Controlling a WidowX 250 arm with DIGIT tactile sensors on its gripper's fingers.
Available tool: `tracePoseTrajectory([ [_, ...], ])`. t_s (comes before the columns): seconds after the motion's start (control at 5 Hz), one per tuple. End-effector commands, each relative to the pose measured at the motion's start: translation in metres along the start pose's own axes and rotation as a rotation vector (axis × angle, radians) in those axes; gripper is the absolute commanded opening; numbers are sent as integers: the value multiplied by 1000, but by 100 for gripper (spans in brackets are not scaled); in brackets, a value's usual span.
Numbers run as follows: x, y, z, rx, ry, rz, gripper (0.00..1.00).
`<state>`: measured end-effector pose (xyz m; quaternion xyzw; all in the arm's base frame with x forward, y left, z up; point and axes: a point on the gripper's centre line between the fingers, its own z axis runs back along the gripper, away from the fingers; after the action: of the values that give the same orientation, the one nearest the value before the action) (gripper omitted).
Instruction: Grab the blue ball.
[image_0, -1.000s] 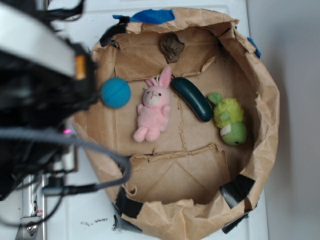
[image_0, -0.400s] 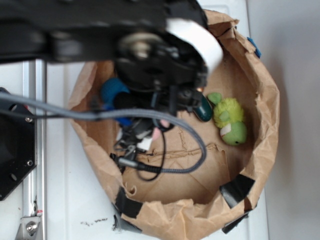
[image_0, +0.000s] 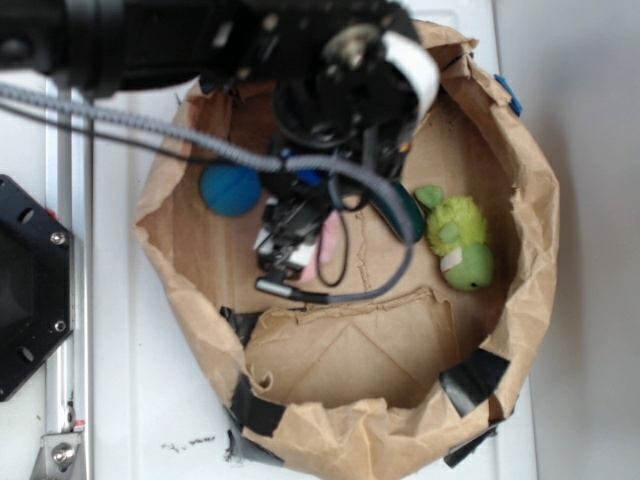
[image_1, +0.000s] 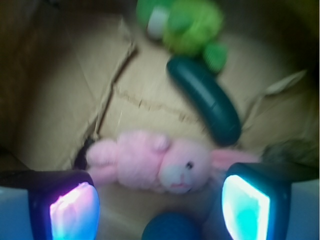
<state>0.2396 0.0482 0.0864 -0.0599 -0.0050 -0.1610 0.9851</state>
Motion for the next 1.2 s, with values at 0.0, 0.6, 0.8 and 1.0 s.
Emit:
tracePoseTrajectory([
  [0.0, -9, -5, 7, 19, 27, -2, 100],
  [0.6, -21, -3, -4, 85, 141, 62, 100],
  [0.8, -22, -5, -8, 87, 170, 72, 100],
  [1.0, -19, -9, -7, 53, 163, 32, 100],
])
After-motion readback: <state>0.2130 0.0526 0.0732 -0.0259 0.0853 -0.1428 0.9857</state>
